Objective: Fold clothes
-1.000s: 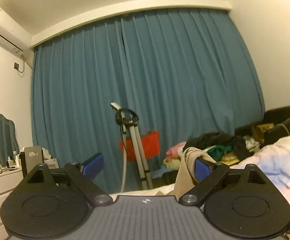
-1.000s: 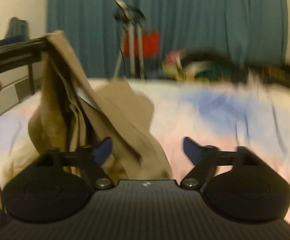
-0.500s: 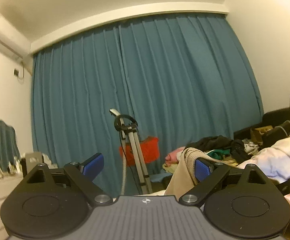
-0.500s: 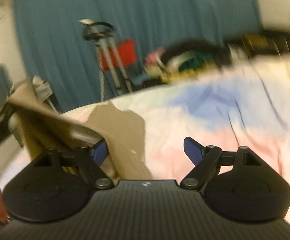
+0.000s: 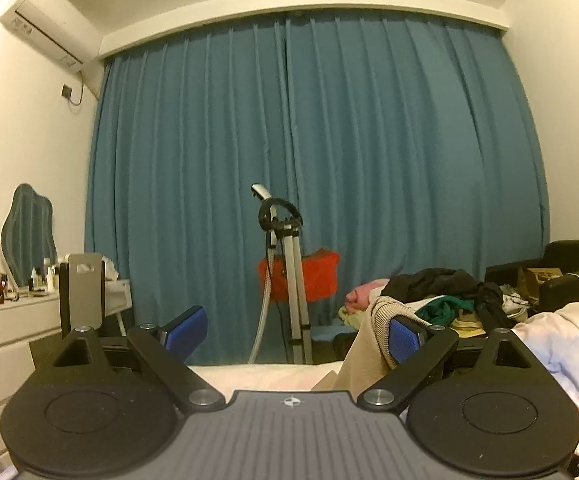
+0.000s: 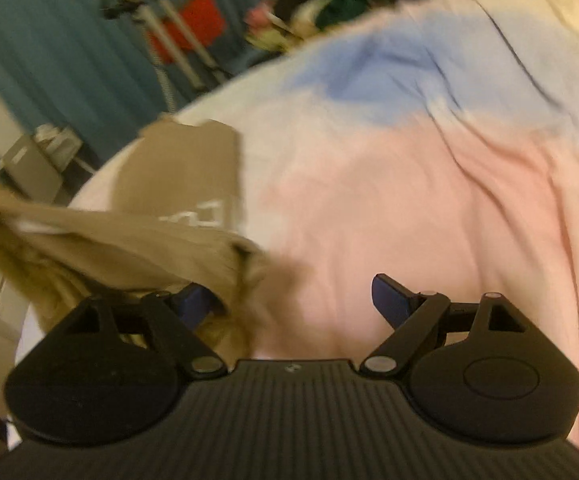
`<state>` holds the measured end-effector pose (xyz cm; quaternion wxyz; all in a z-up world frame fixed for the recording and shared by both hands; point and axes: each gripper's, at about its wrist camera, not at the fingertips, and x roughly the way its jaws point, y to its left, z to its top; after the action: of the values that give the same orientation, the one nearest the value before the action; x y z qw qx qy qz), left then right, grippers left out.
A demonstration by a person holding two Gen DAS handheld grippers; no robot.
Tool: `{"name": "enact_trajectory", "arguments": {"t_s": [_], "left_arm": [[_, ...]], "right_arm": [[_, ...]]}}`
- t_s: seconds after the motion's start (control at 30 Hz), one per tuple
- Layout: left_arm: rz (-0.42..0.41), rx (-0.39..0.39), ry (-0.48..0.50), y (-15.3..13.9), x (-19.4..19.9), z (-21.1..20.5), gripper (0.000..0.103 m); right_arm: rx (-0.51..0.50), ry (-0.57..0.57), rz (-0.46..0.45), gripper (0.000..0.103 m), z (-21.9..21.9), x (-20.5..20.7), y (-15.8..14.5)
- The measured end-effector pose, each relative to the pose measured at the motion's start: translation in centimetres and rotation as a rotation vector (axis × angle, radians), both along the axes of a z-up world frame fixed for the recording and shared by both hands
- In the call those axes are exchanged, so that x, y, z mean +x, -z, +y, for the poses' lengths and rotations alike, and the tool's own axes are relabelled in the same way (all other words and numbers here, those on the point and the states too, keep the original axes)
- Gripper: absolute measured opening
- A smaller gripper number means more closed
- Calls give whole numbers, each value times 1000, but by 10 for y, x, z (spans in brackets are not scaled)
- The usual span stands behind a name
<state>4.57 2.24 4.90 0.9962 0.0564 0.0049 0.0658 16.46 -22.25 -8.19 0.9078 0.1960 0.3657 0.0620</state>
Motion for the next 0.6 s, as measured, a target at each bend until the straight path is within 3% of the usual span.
{"name": "enact_trajectory", "arguments": {"t_s": [0.13, 0.23, 0.3, 0.43, 0.6], "left_arm": [[19, -13, 9, -1, -5, 5, 94], [42, -6, 15, 0, -3, 6, 95], [62, 13, 12, 2, 1, 6, 96], [111, 56, 19, 11, 9, 0, 96], [148, 94, 30, 22, 20, -6, 97]], "right_arm": [[-178, -9, -160, 86, 26, -13, -14], [-290, 142, -212, 86, 27, -12, -14], [-283, 257, -233, 86, 15, -15, -15], [-221, 362, -299, 86, -6, -28, -24], [-278, 370, -437, 86, 3, -46, -41]]}}
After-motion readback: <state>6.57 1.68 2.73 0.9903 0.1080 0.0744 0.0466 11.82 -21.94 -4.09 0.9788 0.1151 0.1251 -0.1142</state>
